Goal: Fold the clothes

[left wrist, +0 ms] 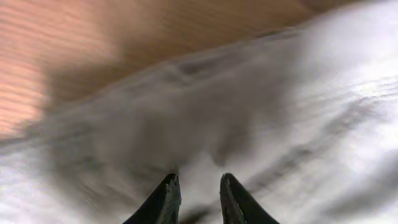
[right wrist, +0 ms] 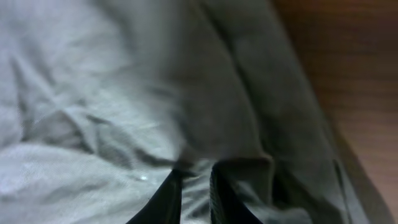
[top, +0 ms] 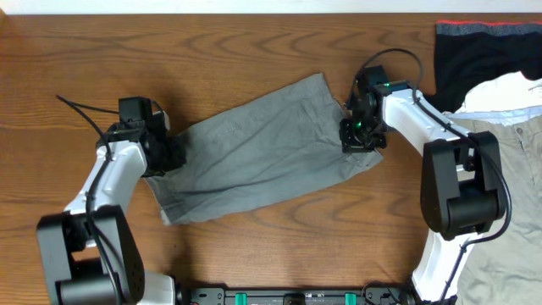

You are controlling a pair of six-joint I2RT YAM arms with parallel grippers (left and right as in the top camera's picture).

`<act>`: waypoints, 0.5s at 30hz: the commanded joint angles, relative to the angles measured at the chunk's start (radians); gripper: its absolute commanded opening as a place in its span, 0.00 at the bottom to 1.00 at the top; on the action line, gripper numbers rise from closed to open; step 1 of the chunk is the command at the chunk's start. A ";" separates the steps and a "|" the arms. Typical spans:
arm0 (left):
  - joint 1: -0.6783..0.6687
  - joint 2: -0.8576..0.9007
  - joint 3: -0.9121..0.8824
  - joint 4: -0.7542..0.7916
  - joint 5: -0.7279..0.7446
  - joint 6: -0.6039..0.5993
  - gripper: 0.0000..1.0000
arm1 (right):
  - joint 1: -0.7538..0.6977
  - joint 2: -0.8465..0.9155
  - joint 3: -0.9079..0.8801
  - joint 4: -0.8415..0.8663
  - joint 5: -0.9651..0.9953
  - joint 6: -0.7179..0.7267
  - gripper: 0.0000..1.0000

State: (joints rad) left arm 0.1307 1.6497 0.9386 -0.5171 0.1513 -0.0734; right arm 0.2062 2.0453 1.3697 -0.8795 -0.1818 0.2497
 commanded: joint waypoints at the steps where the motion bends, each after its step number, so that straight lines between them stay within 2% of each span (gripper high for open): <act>1: 0.005 0.080 0.011 0.027 -0.150 0.018 0.25 | -0.047 0.005 -0.053 -0.003 0.227 0.106 0.15; 7: 0.004 0.137 0.015 0.068 -0.157 -0.011 0.27 | -0.114 0.005 -0.097 -0.011 0.203 0.114 0.09; 8: 0.004 0.130 0.025 0.069 -0.145 -0.010 0.31 | -0.121 0.005 -0.100 -0.008 0.171 0.092 0.08; 10: 0.004 0.110 0.064 0.050 -0.124 -0.010 0.46 | -0.125 0.004 -0.099 0.013 0.078 -0.010 0.08; 12: 0.004 0.083 0.120 0.006 -0.103 -0.010 0.52 | -0.125 -0.005 -0.091 0.022 -0.023 -0.103 0.09; 15: 0.004 0.038 0.220 -0.083 -0.080 -0.010 0.67 | -0.125 -0.045 -0.076 0.021 -0.120 -0.182 0.14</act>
State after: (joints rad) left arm 0.1287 1.7428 1.0630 -0.5674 0.0746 -0.0799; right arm 0.0963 2.0102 1.3125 -0.8669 -0.2417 0.1967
